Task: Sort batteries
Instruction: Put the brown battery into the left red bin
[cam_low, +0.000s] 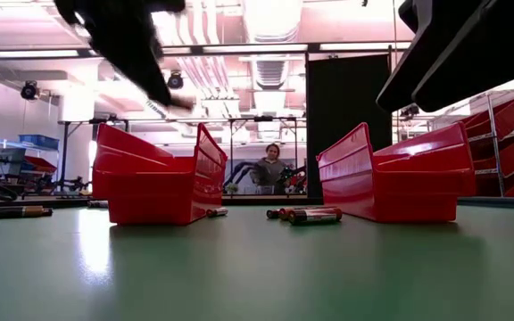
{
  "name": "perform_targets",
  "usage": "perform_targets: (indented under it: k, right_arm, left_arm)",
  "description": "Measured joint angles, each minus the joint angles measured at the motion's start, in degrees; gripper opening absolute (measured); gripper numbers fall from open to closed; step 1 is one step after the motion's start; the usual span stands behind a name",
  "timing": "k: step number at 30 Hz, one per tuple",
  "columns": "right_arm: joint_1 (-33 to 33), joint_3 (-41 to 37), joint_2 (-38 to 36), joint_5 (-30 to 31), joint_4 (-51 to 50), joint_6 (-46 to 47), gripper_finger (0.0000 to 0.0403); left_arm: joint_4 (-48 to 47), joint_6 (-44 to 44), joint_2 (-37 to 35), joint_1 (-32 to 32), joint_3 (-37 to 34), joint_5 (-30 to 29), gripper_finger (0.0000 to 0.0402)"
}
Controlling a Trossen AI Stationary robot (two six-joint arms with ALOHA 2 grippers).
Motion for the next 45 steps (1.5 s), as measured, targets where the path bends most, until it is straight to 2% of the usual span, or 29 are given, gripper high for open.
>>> perform_targets:
  k: [6, 13, 21, 26, 34, 38, 45]
  right_arm:
    - [0.30, -0.07, 0.00, -0.19, -0.02, 2.91, 0.0201]
    - [1.06, -0.20, 0.02, -0.46, -0.12, 5.08, 0.0197]
    - [-0.43, -0.20, 0.04, -0.44, -0.09, 5.47, 0.0194]
    - [-1.40, -0.20, 0.04, -0.28, -0.04, 6.54, 0.0198]
    - [-1.67, -0.17, 0.04, -0.42, 0.22, 8.52, 0.0192]
    - [-1.27, -0.26, 0.04, -1.18, 0.22, 11.02, 0.0194]
    - [-1.21, -0.42, 0.04, -1.51, 0.24, 10.61, 0.0193]
  left_arm:
    - [-2.56, 8.08, 3.14, 9.07, 0.00, 7.92, 0.0027]
    - [-2.58, 16.41, 3.30, 14.89, 0.00, 12.21, 0.0027]
    - [-3.99, 19.53, 4.75, 21.91, 0.00, 15.98, 0.0027]
    - [-4.21, 22.21, 7.12, 23.14, 0.23, 16.50, 0.0027]
    - [-7.47, 27.30, 12.16, 23.22, 6.41, 17.48, 0.0027]
    - [-7.36, 27.59, 13.85, 23.85, 6.47, 20.76, 0.0028]
    - [-5.20, 27.58, 19.32, 23.57, 6.62, 20.98, 0.0029]
